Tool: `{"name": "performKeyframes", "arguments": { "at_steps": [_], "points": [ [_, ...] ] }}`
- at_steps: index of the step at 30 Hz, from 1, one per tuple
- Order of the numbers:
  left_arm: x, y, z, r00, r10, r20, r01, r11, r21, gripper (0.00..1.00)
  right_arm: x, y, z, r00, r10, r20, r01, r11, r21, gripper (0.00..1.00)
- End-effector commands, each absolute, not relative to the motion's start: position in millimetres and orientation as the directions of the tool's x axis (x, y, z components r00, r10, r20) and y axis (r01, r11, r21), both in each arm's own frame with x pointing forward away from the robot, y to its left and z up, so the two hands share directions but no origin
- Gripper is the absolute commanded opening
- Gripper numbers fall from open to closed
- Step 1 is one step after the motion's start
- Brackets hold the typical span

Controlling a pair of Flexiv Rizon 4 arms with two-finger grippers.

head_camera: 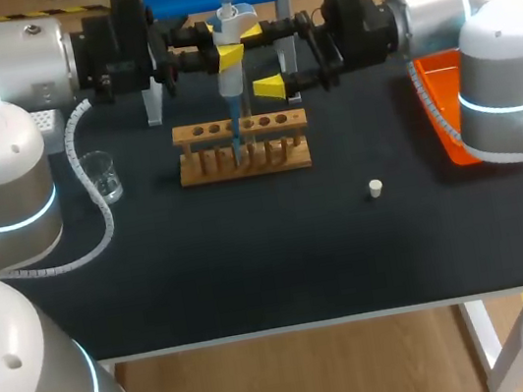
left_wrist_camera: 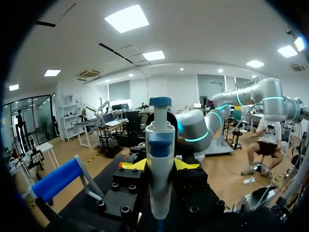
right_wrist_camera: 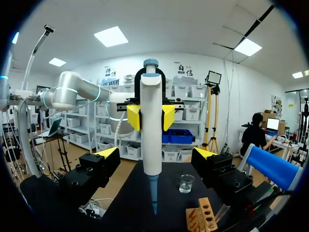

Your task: Invert the test tube, pick up the pipette, mount the tip to pipette, aspirate from beaker and dispense into the tube, eject the tip, return the pipette, and cap with the stopper.

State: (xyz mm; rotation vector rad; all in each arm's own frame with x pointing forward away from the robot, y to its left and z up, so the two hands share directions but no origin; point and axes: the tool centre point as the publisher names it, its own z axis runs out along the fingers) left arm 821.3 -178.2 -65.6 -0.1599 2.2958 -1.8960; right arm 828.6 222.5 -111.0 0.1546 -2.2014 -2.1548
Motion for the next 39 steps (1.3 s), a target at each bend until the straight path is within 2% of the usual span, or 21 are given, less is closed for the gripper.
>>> {"name": "performKeyframes", "arguments": {
  "at_steps": [1,39],
  "points": [
    [821,-178,-66,-0.981,-0.184,-0.056,0.021,0.189,-0.982,0.00,828,231,-109,-0.995,-0.101,-0.024,-0.026,0.021,0.999,1.00],
    [821,-178,-66,-0.981,-0.184,-0.056,0.021,0.189,-0.982,0.00,830,258,-107,-0.993,-0.113,-0.020,-0.020,0.000,1.000,1.00]
  ]
}}
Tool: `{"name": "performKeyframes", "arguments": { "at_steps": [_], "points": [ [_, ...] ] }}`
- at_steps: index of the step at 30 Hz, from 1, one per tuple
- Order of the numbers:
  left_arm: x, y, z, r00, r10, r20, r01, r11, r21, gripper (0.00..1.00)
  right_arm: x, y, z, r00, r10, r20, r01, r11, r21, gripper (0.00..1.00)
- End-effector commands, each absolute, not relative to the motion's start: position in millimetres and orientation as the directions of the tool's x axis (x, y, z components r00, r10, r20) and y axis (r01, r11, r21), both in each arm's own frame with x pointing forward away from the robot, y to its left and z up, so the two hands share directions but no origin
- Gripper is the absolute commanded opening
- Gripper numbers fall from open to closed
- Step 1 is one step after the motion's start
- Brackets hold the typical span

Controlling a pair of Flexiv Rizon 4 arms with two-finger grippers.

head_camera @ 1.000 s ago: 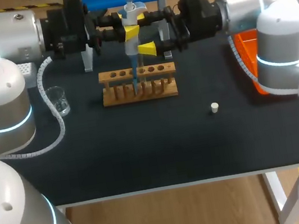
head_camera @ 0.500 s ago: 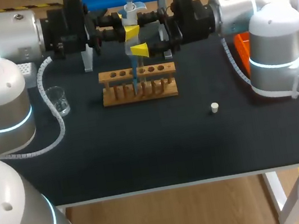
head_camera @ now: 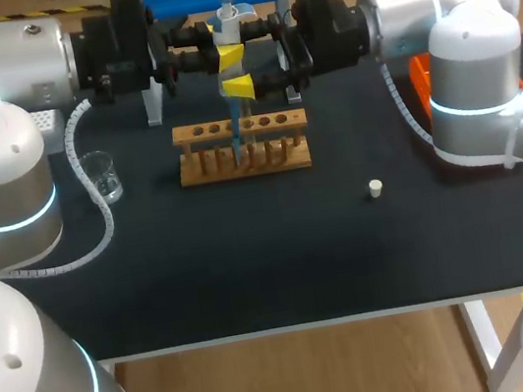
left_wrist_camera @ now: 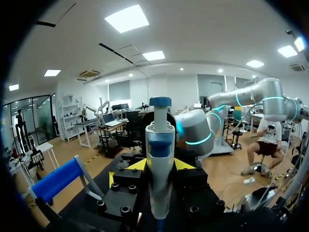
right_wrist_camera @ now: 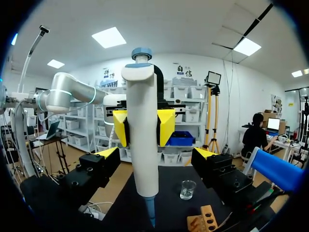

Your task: Invert the test tube, pick up the pipette, mount the tip to pipette, aspirate from beaker and dispense into the tube, eject the tip, return the pipette, and cap with the stopper.

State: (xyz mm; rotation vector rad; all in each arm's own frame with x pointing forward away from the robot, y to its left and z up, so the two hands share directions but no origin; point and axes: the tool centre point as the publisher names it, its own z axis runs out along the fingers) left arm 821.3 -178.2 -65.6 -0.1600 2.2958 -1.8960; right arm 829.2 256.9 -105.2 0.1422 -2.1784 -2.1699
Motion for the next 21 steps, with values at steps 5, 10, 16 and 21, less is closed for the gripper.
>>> {"name": "performKeyframes", "arguments": {
  "at_steps": [5,10,16,21],
  "points": [
    [820.8,-177.7,-66.0,-0.981,-0.184,-0.056,0.021,0.189,-0.982,0.00,830.8,258.9,-108.8,-0.993,-0.113,-0.016,-0.016,0.001,1.000,1.00],
    [820.8,-177.7,-66.0,-0.981,-0.184,-0.056,0.021,0.189,-0.982,0.00,831.2,260.5,-108.9,-0.993,-0.116,-0.011,-0.010,-0.008,1.000,1.00],
    [820.8,-177.7,-66.0,-0.981,-0.184,-0.056,0.021,0.189,-0.982,0.00,830.9,261.6,-107.4,-0.993,-0.117,-0.014,-0.012,-0.016,1.000,0.91],
    [820.8,-177.7,-66.0,-0.981,-0.184,-0.056,0.021,0.189,-0.982,0.00,830.1,262.1,-106.8,-0.993,-0.120,-0.016,-0.015,-0.015,1.000,0.35]
  ]
}}
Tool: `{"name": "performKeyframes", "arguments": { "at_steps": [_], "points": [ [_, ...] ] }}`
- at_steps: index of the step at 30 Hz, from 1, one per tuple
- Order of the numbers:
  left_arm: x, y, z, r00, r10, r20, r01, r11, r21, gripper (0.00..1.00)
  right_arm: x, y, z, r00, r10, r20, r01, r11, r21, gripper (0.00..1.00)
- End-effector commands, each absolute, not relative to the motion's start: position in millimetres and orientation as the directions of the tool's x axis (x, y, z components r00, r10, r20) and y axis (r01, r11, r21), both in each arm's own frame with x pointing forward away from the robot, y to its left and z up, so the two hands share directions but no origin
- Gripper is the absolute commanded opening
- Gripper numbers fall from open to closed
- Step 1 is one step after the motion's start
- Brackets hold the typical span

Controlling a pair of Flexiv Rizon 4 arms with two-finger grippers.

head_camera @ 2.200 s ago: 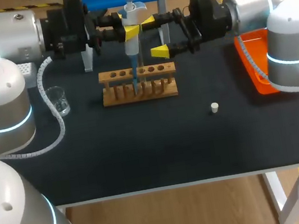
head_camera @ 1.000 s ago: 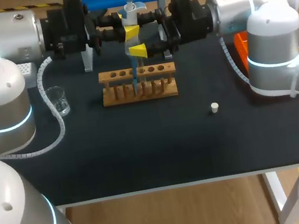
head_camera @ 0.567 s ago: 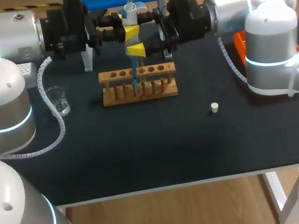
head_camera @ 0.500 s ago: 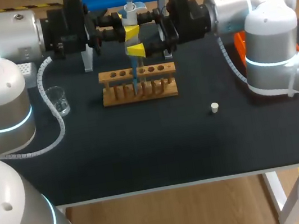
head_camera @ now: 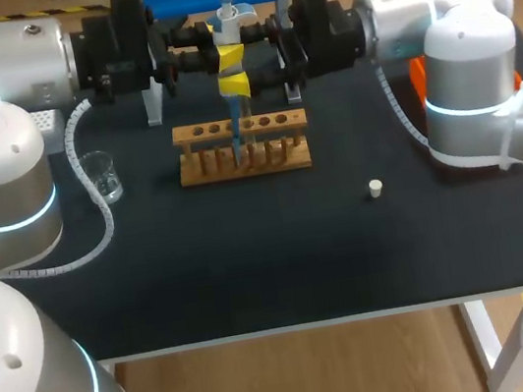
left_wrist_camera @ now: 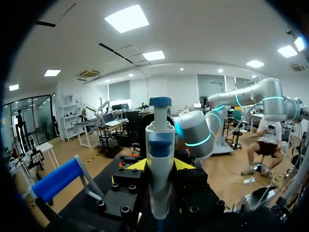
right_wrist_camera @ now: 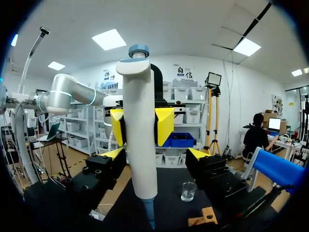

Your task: Invert the test tube, pick up the pipette, mount the tip to pipette, aspirate from beaker and dispense into the tube, eject the tip, return the pipette, and cap with the stopper.

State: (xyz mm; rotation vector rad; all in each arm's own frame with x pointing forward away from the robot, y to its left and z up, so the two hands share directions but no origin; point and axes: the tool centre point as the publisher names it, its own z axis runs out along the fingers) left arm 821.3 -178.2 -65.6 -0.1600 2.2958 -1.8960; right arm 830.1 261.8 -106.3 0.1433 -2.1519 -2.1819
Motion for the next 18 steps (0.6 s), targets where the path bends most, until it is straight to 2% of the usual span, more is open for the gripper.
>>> {"name": "performKeyframes", "arguments": {
  "at_steps": [1,2,14,16,18],
  "points": [
    [820.8,-177.7,-66.0,-0.981,-0.184,-0.056,0.021,0.189,-0.982,0.00,830.0,262.1,-106.7,-0.993,-0.120,-0.016,-0.014,-0.016,1.000,0.17],
    [820.8,-177.7,-66.0,-0.981,-0.184,-0.056,0.021,0.189,-0.982,0.00,829.8,262.1,-106.4,-0.993,-0.120,-0.017,-0.015,-0.016,1.000,0.00],
    [820.8,-177.7,-66.0,-0.981,-0.184,-0.056,0.021,0.189,-0.982,0.00,827.8,262.2,-105.4,-0.992,-0.122,-0.024,-0.022,-0.018,1.000,0.00],
    [820.8,-177.7,-66.0,-0.981,-0.184,-0.056,0.021,0.189,-0.982,1.00,827.5,262.2,-105.4,-0.992,-0.123,-0.024,-0.022,-0.019,1.000,0.00],
    [820.8,-177.7,-66.0,-0.981,-0.184,-0.056,0.021,0.189,-0.982,1.00,827.3,261.9,-105.5,-0.992,-0.124,-0.025,-0.023,-0.019,1.000,0.00]
  ]
}}
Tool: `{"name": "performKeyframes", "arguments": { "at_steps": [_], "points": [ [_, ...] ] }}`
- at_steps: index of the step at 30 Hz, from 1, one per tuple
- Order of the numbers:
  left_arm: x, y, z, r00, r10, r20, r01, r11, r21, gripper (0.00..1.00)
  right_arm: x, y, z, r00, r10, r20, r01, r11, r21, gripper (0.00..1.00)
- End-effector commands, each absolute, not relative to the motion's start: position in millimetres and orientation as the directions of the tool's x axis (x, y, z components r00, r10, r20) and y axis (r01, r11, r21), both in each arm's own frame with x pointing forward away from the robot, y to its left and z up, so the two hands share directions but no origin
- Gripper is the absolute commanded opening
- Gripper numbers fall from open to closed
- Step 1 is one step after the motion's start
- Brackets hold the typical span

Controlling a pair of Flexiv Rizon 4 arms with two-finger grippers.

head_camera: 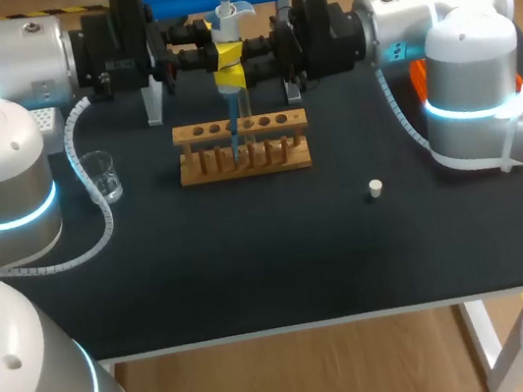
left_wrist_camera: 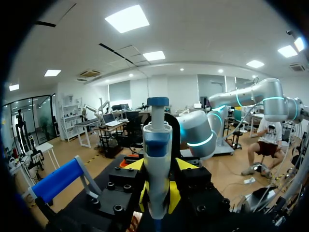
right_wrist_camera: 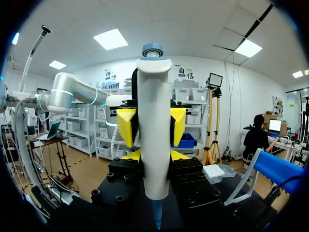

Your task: Invert the test tube, pick up the pipette, mount the tip to pipette, aspirate from beaker and dispense into the tube, eject the tip, return the pipette, and cap with the stopper.

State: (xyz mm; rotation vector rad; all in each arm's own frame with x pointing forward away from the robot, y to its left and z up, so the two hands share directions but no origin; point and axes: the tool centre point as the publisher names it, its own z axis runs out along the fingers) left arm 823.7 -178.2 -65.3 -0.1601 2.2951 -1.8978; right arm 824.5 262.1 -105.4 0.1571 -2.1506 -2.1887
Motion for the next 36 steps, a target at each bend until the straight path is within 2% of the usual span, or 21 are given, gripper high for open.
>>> {"name": "performKeyframes", "arguments": {
  "at_steps": [1,9,31,36],
  "points": [
    [821,-178,-66,-0.981,-0.184,-0.056,0.021,0.189,-0.982,1.00,827,262,-106,-0.992,-0.124,-0.025,-0.023,-0.018,1.000,0.00],
    [821,-178,-66,-0.981,-0.184,-0.056,0.021,0.189,-0.982,1.00,834,241,-112,-0.993,-0.122,-0.011,-0.011,-0.004,1.000,0.00],
    [821,-178,-66,-0.981,-0.184,-0.056,0.021,0.189,-0.982,1.00,874,125,-127,-0.976,-0.173,-0.132,-0.150,0.096,0.984,0.00],
    [821,-178,-66,-0.981,-0.184,-0.056,0.021,0.189,-0.982,1.00,876,121,-127,-0.977,-0.171,-0.131,-0.149,0.095,0.984,0.00]
  ]
}}
